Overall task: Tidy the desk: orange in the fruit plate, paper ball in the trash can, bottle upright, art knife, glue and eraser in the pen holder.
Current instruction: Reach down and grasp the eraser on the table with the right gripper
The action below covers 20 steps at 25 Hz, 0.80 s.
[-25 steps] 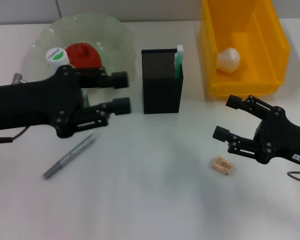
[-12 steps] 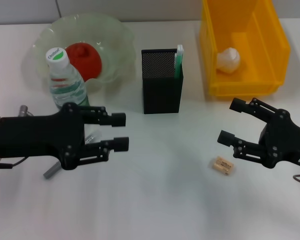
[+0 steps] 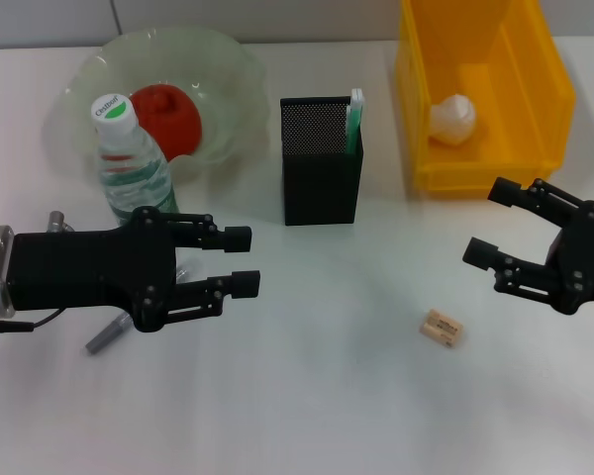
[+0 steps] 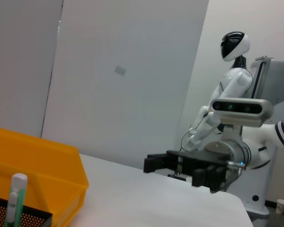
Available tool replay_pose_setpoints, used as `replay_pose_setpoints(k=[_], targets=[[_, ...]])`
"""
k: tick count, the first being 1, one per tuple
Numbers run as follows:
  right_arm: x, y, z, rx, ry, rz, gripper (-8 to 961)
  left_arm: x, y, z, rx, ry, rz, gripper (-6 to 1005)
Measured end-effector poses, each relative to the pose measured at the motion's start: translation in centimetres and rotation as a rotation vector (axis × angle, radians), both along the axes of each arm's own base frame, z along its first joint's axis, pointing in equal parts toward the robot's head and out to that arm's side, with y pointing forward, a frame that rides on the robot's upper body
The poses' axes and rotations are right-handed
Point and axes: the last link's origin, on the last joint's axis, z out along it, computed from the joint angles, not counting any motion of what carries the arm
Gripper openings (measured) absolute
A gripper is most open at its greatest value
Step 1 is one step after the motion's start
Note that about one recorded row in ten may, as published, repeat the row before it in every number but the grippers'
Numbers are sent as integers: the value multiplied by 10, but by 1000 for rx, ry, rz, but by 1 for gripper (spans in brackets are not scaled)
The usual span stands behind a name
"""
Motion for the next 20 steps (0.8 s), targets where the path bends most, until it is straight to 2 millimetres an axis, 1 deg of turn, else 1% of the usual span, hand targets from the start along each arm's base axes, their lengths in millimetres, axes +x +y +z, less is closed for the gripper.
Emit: replay_pose_setpoints(k=[6, 8, 9, 10, 11, 12, 13, 14, 15, 16, 17, 19, 20], targets=[[-1, 3, 5, -49, -28, -9, 844, 2, 1, -2, 4, -2, 0, 482], [-2, 13, 11, -102, -90, -38, 844, 2, 1, -3, 6, -3, 2, 482], [-2, 13, 11, -102, -90, -38, 844, 2, 1, -3, 6, -3, 2, 482], [-7, 21, 22, -149, -146, -61, 844, 2, 2, -5, 11, -2, 8, 482], [-7, 21, 22, -149, -146, -61, 844, 2, 2, -5, 11, -2, 8, 482], [-11, 27, 29, -176, -178, -78, 844, 2, 2, -6, 11, -2, 10, 482], [-20, 34, 41, -253, -241, -126, 844, 3, 1, -8, 8, -3, 11, 482], [-27, 38, 48, -306, -287, -146, 844, 3, 1, -8, 8, -3, 11, 482], [-33, 42, 52, -361, -334, -169, 844, 2, 1, -8, 9, -2, 13, 482], [-33, 42, 52, -361, -334, -169, 844, 2, 1, -8, 9, -2, 13, 482], [-40, 47, 57, -424, -388, -204, 844, 1, 0, -8, 11, -1, 18, 482], [-52, 59, 65, -531, -507, -291, 844, -2, -3, -8, 15, -5, 26, 482], [-62, 70, 70, -584, -586, -357, 844, -4, -5, -9, 21, -6, 19, 482]])
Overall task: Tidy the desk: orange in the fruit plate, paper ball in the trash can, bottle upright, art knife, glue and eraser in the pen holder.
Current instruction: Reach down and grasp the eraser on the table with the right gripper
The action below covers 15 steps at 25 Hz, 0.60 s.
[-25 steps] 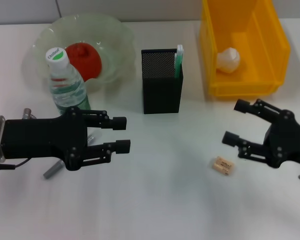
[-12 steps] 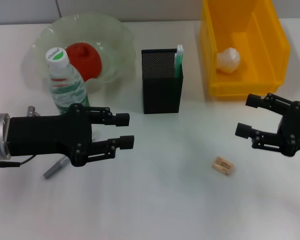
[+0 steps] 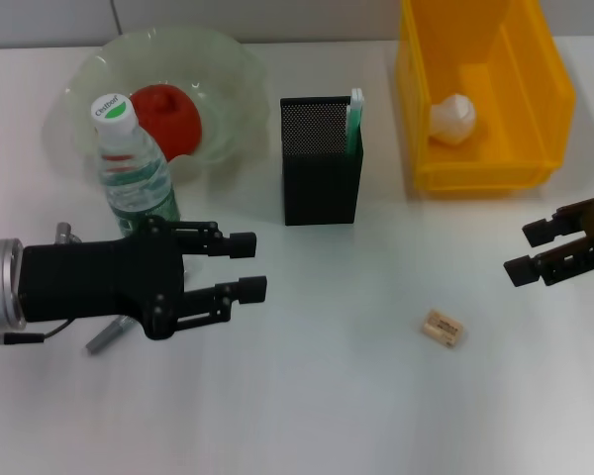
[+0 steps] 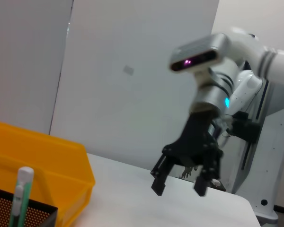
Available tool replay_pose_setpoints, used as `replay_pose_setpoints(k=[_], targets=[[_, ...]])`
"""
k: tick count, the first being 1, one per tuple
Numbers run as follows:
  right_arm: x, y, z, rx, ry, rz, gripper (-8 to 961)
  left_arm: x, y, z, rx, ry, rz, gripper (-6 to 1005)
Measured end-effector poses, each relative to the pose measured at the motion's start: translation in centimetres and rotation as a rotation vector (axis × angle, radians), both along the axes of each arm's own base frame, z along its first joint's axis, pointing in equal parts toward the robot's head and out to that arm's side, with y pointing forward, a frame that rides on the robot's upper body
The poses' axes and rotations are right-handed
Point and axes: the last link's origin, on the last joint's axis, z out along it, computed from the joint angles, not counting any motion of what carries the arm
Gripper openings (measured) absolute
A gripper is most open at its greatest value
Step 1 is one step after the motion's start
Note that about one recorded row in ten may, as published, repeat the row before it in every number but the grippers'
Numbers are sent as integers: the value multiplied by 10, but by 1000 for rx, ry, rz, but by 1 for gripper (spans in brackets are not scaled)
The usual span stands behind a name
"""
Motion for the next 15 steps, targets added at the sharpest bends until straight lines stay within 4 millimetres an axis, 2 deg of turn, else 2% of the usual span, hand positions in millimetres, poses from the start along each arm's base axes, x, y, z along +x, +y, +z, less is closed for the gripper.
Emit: replay_pose_setpoints(k=[2, 3, 4, 5, 7, 9, 10, 11, 12, 13, 14, 15], targets=[[-18, 15, 0, -44, -93, -32, 844, -5, -6, -3, 15, 1, -10, 482], [-18, 15, 0, -44, -93, -32, 844, -5, -6, -3, 15, 1, -10, 482], [-30, 23, -4, -62, -143, -34, 844, -8, -8, -5, 18, -2, -11, 482], [-30, 23, -4, -62, -143, -34, 843, -8, -8, -5, 18, -2, -11, 482], [-44, 30, -11, -91, -200, -25, 843, -9, -10, -7, 19, -3, -10, 482], [-60, 37, -27, -128, -276, 8, 843, -10, -13, -9, 16, -5, -11, 482], [-60, 37, -27, -128, -276, 8, 843, -10, -13, -9, 16, -5, -11, 482], [-69, 41, -41, -143, -332, 47, 843, -10, -13, -9, 16, -5, -11, 482], [-69, 41, -41, -143, -332, 47, 843, -10, -14, -10, 20, -5, -17, 482], [-71, 42, -49, -144, -363, 65, 843, -10, -15, -11, 29, -8, -27, 482], [-75, 44, -65, -147, -433, 104, 843, -10, -17, -12, 31, -13, -37, 482], [-75, 44, -65, -147, -433, 104, 843, -10, -17, -12, 31, -13, -37, 482]])
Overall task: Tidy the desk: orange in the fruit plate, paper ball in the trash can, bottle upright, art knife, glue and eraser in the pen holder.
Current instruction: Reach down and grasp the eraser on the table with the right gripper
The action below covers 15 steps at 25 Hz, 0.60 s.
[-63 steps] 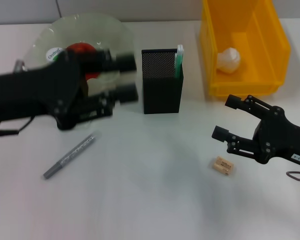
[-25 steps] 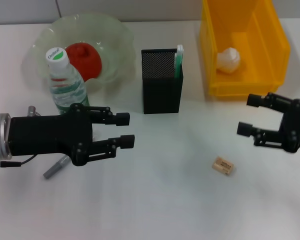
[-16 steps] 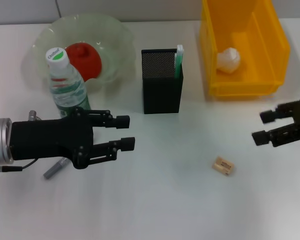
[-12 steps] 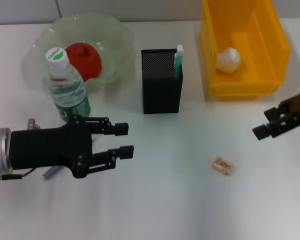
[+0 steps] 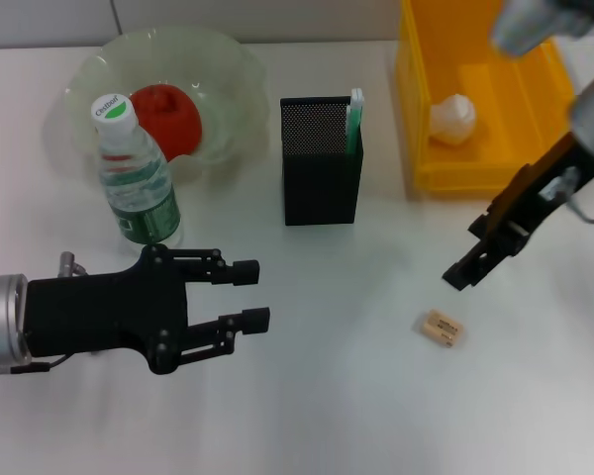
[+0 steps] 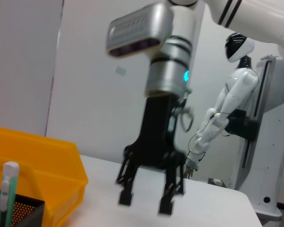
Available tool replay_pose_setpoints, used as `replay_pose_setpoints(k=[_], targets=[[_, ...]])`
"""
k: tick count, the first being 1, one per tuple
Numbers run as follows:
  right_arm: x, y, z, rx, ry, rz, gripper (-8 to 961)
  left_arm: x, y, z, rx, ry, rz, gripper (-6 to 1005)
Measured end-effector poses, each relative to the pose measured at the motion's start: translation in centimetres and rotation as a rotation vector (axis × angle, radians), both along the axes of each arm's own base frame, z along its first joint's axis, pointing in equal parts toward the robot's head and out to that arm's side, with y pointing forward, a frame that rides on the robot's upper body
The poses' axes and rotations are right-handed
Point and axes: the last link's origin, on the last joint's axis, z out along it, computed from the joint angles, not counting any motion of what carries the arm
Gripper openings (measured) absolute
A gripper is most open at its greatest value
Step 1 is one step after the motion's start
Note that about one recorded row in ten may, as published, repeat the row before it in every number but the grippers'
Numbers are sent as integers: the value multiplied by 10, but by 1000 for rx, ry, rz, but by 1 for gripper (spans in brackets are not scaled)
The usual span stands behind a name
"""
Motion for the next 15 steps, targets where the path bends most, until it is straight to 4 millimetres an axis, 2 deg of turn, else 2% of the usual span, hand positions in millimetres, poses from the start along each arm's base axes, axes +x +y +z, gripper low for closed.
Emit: replay_pose_setpoints(k=[4, 9, 15], targets=[[-2, -1, -33, -43, -88, 62, 843, 0, -1, -2, -1, 0, -4, 482], [-1, -3, -51, -73, -84, 62, 843, 0, -4, -3, -3, -9, -7, 482], [0, -5, -60, -114, -102, 45, 842, 1, -6, -5, -13, -22, -13, 482]])
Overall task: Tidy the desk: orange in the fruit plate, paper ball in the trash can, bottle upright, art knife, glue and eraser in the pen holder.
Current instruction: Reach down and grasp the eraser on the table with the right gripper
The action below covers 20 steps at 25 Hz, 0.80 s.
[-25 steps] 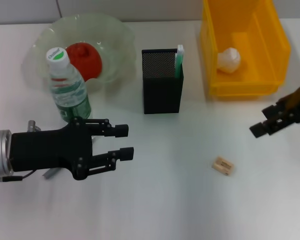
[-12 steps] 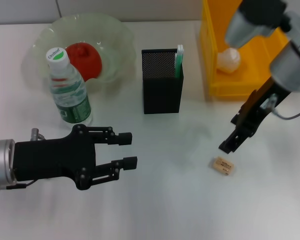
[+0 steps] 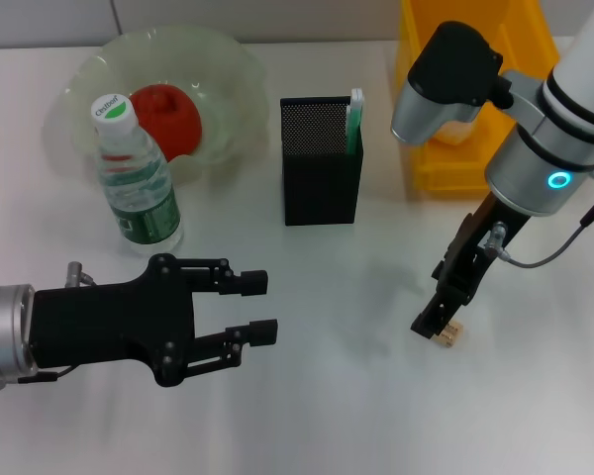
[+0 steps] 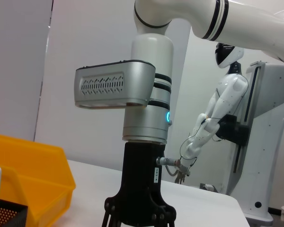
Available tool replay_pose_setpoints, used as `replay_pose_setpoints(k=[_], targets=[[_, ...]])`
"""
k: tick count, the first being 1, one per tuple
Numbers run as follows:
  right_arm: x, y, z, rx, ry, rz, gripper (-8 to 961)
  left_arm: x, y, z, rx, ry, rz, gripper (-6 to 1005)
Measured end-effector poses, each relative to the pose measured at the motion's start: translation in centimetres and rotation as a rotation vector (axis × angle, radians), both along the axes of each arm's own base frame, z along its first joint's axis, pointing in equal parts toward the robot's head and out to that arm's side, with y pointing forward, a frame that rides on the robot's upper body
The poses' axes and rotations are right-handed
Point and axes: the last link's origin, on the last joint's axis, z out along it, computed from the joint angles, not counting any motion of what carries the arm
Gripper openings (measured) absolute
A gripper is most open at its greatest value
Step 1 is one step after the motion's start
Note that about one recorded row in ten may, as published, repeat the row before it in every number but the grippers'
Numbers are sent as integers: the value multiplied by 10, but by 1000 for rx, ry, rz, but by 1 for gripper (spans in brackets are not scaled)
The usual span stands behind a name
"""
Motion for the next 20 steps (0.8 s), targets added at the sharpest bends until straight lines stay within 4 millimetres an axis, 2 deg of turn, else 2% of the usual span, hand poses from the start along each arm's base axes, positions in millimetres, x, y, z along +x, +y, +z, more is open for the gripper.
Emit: replay_pose_setpoints(k=[14, 20], targets=[[5, -3, -1, -9, -3, -20, 822, 0, 1, 1, 13, -8, -5, 482], [4, -5, -2, -23, -20, -15, 580, 0, 1, 1, 17, -5, -1, 482]])
